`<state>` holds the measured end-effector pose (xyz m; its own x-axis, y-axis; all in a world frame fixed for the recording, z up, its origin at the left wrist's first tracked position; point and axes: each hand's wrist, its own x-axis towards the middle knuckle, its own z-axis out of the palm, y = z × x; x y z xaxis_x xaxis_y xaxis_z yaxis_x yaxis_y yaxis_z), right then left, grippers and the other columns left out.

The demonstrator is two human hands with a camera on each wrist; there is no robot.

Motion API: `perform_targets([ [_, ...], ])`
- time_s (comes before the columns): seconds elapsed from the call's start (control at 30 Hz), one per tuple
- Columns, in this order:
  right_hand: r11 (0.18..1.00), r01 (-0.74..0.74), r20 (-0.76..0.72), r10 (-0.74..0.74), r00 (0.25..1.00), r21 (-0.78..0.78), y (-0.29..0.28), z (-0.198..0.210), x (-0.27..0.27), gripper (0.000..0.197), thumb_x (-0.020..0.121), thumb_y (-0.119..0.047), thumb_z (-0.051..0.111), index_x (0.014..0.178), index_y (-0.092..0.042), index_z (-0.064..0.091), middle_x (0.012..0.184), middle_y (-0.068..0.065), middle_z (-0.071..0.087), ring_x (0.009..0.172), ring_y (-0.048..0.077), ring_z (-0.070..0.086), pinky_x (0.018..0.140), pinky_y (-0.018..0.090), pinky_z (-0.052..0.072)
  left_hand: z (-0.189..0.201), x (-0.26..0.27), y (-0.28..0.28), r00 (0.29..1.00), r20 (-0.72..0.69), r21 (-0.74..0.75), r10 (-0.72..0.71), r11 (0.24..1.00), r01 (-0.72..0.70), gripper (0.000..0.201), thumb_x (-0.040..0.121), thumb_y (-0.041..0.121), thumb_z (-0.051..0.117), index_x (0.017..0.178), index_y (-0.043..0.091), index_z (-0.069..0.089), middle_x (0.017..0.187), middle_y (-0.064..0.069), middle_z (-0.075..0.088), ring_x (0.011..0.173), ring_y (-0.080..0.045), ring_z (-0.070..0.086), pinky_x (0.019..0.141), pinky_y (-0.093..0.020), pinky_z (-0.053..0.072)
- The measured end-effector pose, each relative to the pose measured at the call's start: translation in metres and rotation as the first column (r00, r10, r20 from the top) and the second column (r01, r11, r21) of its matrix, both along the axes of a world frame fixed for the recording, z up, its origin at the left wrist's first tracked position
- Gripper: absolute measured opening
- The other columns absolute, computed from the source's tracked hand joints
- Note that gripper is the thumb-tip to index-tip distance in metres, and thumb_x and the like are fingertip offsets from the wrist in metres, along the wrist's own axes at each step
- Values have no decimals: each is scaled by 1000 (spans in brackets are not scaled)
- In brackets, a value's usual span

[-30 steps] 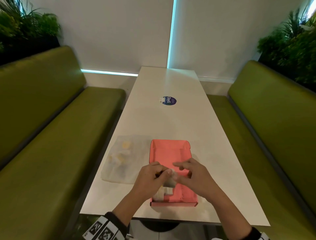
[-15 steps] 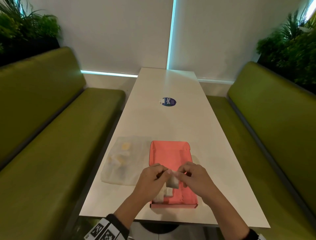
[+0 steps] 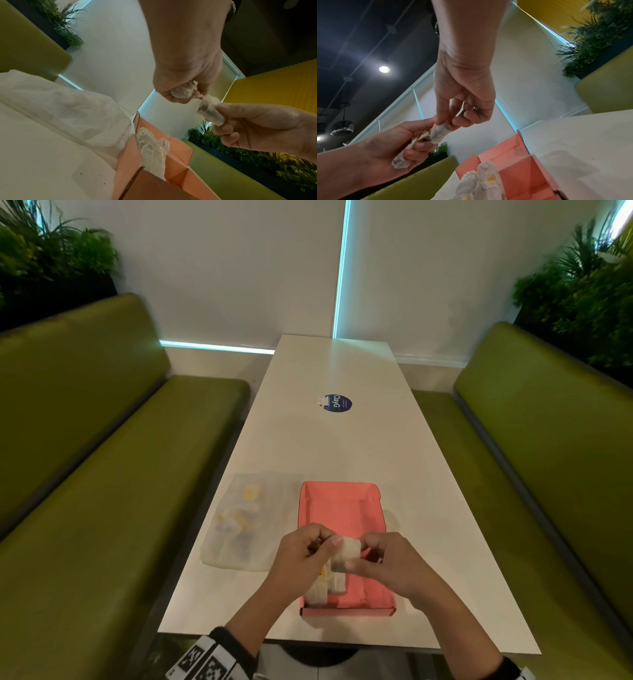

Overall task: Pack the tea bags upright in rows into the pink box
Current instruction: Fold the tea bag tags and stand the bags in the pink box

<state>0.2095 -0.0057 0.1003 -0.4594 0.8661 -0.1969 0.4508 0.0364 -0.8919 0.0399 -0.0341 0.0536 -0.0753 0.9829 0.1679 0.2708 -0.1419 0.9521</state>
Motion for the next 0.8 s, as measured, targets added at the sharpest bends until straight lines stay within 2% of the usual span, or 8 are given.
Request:
perform_targets([
  [0.07,999,44,-1,-44,999,2,1,-2,-1,13,78,-14,73,69,-22,68,56,-13,58,54,1,50,55,13,41,2,0,-1,999,3,30,33,999,-33,11,89,22,60,78,23,63,63,20,58,60,2,52,58,-13,41],
  [0.13,992,129,-66,-129,989,-12,3,-3,-2,11,82,-8,69,75,-16,70,62,-9,63,54,2,54,55,14,44,5,1,-3,997,46,44,65,997,-67,4,86,28,60,90,27,62,65,17,57,61,1,53,58,-13,43],
  [0.2,982,183,-138,-189,972,-55,4,-2,-2,5,85,-3,65,86,-5,69,68,1,63,51,4,53,50,13,43,3,1,-7,991,111,43,78,996,-83,20,79,37,62,95,25,59,64,14,53,57,1,51,56,-15,44],
  [0.27,973,212,-169,-225,960,-87,4,-2,-2,7,86,-2,62,91,0,67,68,3,63,48,5,51,47,12,40,0,1,-10,992,113,40,59,997,-64,26,74,40,68,93,24,61,63,15,54,57,0,49,57,-17,44],
  [0.4,969,211,-173,-231,957,-126,4,-2,-2,8,87,-3,62,92,1,66,68,4,64,50,7,51,47,11,39,-5,6,-12,996,-51,78,77,994,-73,21,73,26,79,85,34,63,63,24,55,59,1,51,59,-10,40],
  [0.5,969,203,-154,-224,962,-142,3,-2,-2,8,88,-5,61,91,1,66,70,10,62,51,8,51,47,11,40,-5,7,-9,988,-110,142,109,986,-93,23,75,21,77,82,39,65,67,26,57,60,-2,54,60,-14,44],
  [0.63,966,187,-147,-214,966,-178,7,-1,3,6,89,-7,61,89,-7,67,69,9,60,51,8,52,48,14,39,-6,3,-8,993,-64,129,101,987,-92,28,81,14,72,80,41,69,74,20,66,67,-5,61,66,-25,53],
  [0.8,937,137,-209,-211,955,-322,11,-1,7,10,89,-6,59,95,-6,67,70,6,62,49,9,50,51,19,37,0,3,-4,993,65,-20,96,995,-95,21,85,8,66,74,26,69,65,17,64,61,3,55,61,-13,44],
])
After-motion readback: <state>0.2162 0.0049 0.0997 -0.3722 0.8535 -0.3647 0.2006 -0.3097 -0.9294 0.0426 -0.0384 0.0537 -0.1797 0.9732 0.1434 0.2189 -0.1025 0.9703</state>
